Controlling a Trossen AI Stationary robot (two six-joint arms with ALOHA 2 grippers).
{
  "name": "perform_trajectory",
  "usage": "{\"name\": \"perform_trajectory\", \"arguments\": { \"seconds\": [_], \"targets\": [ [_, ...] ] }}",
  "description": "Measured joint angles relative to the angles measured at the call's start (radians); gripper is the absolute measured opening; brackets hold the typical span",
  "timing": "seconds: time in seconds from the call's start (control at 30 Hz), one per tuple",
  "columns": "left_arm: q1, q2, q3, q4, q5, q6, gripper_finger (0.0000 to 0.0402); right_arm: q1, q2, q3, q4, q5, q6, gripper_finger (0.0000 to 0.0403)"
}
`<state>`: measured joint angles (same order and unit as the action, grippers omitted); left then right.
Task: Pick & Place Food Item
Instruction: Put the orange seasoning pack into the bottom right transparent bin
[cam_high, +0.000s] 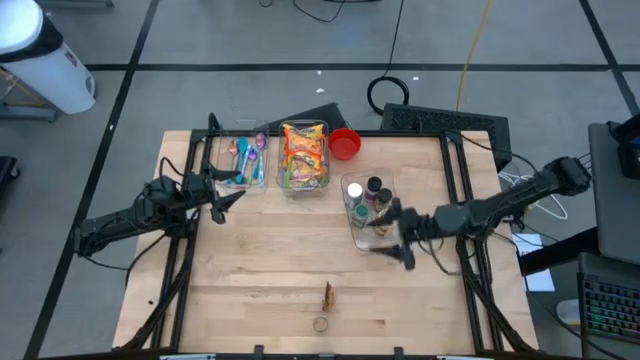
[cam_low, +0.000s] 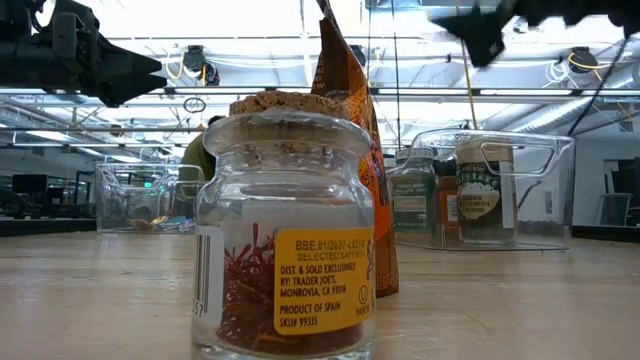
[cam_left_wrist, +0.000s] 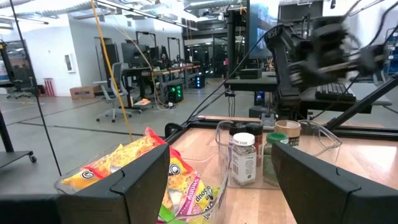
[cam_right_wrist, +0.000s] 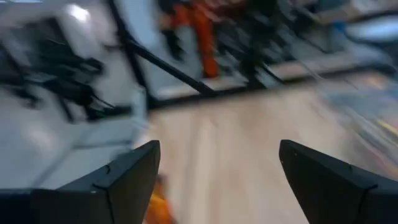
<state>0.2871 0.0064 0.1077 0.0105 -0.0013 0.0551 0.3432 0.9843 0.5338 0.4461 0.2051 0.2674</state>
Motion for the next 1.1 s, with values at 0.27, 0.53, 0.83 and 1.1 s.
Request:
{"name": "perform_trajectory", "arguments": {
  "seconds": [0.27,0.53,0.83,1.1],
  "targets": [
    [0.000,0.000,0.000,0.000,0.000,0.000,0.0283,0.190,0.320,0.252,-0.029,0.000,-0.161,0.0315],
    [0.000,0.000,0.000,0.000,0.000,0.000,0.0283,0.191,0.603,0.589,-0.375,0.001,-0.239,0.0309],
    [0.000,0.000,0.000,0.000,0.000,0.000,0.0283,0.125,0.785,0.704,-0.413,-0.099,-0.290,0.0308],
    [0.000,0.000,0.000,0.000,0.000,0.000,0.0283,0.090,0.836,0.704,-0.437,-0.150,-0.279,0.0308]
  ]
}}
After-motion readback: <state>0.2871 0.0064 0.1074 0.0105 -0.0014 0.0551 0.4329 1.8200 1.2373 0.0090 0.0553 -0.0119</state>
